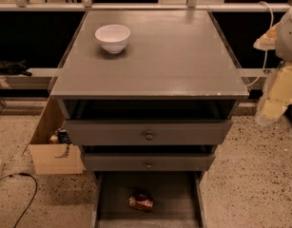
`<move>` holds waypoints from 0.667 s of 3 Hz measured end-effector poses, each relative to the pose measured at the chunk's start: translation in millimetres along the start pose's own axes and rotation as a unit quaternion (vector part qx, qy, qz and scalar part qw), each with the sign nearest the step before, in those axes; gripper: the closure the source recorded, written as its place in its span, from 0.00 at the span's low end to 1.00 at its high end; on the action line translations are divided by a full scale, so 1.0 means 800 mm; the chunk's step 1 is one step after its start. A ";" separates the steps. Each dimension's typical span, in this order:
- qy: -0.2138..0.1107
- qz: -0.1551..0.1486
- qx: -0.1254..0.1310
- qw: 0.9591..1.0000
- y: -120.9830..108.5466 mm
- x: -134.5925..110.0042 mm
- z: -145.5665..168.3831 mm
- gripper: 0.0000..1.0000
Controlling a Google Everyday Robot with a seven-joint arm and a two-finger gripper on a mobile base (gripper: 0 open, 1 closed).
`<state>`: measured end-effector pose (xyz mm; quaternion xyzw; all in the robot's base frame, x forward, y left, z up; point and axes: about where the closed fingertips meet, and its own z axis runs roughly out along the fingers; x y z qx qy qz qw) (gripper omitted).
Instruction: Pick coke can from bottom drawer and place on counter
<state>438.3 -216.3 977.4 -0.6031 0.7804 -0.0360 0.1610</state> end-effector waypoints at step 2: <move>-0.054 0.018 -0.027 0.998 0.006 -0.029 0.035 0.00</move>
Offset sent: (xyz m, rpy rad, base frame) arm 0.0204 0.0554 -0.0392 0.2520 0.0564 0.0308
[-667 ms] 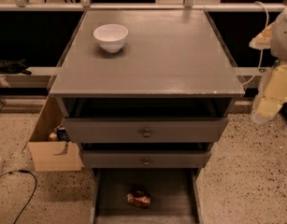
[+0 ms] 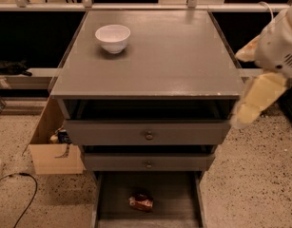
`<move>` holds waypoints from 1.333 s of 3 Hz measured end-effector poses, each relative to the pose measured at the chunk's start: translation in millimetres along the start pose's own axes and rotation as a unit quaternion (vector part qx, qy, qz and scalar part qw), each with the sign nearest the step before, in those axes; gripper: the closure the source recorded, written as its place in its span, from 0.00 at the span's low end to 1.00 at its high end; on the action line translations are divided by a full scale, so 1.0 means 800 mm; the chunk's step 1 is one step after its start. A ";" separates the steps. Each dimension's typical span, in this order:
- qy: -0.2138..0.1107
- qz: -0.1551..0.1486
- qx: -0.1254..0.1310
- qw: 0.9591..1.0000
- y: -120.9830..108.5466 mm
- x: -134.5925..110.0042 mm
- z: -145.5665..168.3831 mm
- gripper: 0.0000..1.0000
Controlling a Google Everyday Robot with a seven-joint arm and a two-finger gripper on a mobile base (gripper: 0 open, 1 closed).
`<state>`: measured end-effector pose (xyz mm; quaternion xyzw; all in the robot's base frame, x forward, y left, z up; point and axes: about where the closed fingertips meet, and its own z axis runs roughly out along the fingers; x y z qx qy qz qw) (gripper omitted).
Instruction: Pick coke can from bottom drawer and place on counter
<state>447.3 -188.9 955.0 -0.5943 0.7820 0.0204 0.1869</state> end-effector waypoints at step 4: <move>-0.142 0.158 -0.194 0.958 0.139 -0.052 0.194 0.00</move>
Offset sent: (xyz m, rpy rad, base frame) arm -0.0876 0.1710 -0.2199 0.5927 0.5919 -0.0955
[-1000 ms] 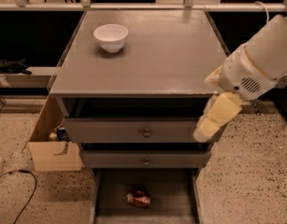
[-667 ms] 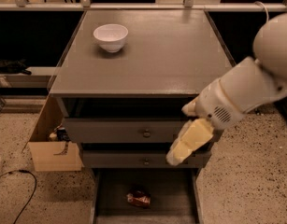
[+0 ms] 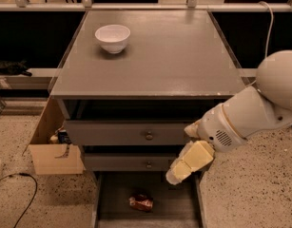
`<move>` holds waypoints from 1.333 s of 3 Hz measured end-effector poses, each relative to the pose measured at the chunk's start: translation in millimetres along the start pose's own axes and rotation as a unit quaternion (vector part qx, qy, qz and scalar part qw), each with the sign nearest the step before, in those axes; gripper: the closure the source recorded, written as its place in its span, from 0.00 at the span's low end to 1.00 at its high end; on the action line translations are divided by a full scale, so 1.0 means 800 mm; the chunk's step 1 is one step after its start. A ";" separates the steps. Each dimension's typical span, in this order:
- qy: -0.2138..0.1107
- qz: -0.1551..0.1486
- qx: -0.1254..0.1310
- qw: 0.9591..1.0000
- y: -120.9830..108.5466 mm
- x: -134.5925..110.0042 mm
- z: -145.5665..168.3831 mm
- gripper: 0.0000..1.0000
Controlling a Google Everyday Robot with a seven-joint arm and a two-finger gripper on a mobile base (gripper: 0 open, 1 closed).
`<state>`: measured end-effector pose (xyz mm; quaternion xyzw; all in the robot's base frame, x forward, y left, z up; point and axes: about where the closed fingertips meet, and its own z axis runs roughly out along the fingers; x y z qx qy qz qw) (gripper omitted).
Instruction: Pick coke can from bottom drawer and place on counter
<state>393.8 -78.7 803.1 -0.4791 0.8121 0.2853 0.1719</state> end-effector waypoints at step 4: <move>-0.005 0.232 -0.018 0.973 -0.097 0.286 0.111 0.00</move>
Offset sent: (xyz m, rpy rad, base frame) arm -0.0535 -0.1462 -0.2456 0.0360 0.3970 -0.4771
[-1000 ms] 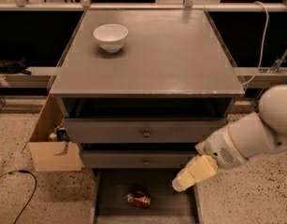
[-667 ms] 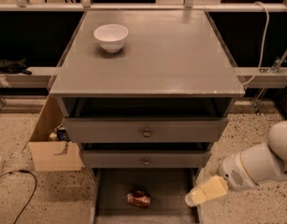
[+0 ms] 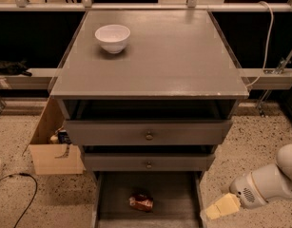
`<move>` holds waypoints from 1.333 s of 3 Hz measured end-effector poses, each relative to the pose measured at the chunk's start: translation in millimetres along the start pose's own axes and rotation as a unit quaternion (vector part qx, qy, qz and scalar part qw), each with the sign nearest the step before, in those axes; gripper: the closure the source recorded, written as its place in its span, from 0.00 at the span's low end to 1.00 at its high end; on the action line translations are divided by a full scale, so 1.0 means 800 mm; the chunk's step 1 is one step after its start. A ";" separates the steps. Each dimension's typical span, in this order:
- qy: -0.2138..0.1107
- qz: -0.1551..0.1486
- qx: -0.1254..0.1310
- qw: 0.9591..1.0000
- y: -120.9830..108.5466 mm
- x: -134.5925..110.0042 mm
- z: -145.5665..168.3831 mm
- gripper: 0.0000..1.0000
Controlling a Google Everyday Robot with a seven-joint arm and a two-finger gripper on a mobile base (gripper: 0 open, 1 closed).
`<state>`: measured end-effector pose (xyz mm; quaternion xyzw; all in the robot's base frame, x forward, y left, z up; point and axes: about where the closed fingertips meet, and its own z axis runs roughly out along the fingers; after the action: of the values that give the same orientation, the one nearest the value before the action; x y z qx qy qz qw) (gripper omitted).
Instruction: Pick coke can from bottom drawer and place on counter
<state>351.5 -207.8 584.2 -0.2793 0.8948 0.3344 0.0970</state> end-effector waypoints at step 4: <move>-0.009 0.000 0.033 0.999 -0.094 -0.056 0.098 0.00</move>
Offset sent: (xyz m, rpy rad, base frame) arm 0.0867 0.0353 -0.0985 -0.0811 -0.0447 -0.0205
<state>430.0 -183.6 500.1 -0.2728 0.9045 0.3072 0.1142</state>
